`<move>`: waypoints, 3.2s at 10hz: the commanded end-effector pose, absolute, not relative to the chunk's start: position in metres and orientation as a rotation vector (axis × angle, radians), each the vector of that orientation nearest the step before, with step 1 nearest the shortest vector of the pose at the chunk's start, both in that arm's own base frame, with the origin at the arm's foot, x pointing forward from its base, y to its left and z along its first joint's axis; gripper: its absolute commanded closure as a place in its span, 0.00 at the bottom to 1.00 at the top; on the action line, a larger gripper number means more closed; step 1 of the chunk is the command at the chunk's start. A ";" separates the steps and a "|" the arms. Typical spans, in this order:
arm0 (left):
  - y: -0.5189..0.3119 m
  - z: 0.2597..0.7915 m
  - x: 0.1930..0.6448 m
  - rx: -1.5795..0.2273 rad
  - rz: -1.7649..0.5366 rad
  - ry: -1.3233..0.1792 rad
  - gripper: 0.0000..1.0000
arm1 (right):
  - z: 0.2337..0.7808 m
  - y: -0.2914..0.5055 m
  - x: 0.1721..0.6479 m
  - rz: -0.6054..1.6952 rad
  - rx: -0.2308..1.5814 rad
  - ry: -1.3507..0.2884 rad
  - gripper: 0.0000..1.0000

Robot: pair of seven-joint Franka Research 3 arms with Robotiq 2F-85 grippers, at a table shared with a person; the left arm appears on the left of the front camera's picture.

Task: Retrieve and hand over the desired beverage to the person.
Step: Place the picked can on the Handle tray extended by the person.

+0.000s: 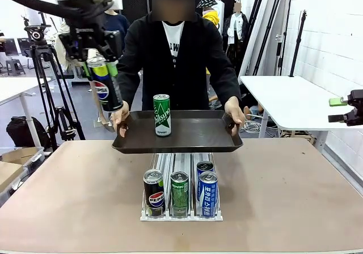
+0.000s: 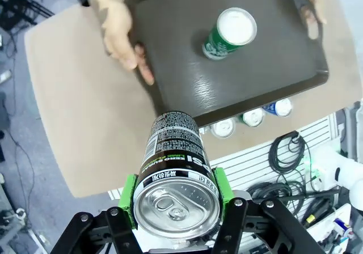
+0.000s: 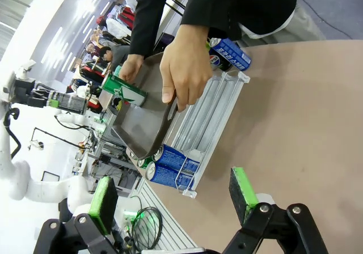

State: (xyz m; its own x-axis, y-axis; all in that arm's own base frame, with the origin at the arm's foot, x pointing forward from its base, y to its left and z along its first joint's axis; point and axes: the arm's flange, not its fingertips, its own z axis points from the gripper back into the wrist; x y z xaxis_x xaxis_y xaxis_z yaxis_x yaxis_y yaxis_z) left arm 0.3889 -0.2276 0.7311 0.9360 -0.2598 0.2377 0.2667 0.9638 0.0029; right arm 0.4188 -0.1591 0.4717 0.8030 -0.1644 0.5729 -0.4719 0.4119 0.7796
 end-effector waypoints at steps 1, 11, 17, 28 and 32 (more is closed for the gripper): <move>-0.252 0.743 0.392 0.001 -0.312 -0.253 1.00 | 0.472 -0.158 0.418 0.212 1.163 -0.650 0.00; -0.333 0.756 0.365 0.001 -0.549 -0.268 1.00 | 0.472 -0.158 0.418 0.212 1.163 -0.650 0.00; -0.385 0.755 0.365 0.030 -0.648 -0.254 1.00 | 0.472 -0.158 0.418 0.212 1.163 -0.650 0.00; -0.464 0.697 0.402 0.137 -0.677 -0.212 1.00 | 0.472 -0.158 0.418 0.212 1.163 -0.650 0.00; -0.468 0.687 0.425 0.116 -0.656 -0.197 1.00 | 0.472 -0.158 0.418 0.212 1.163 -0.650 0.00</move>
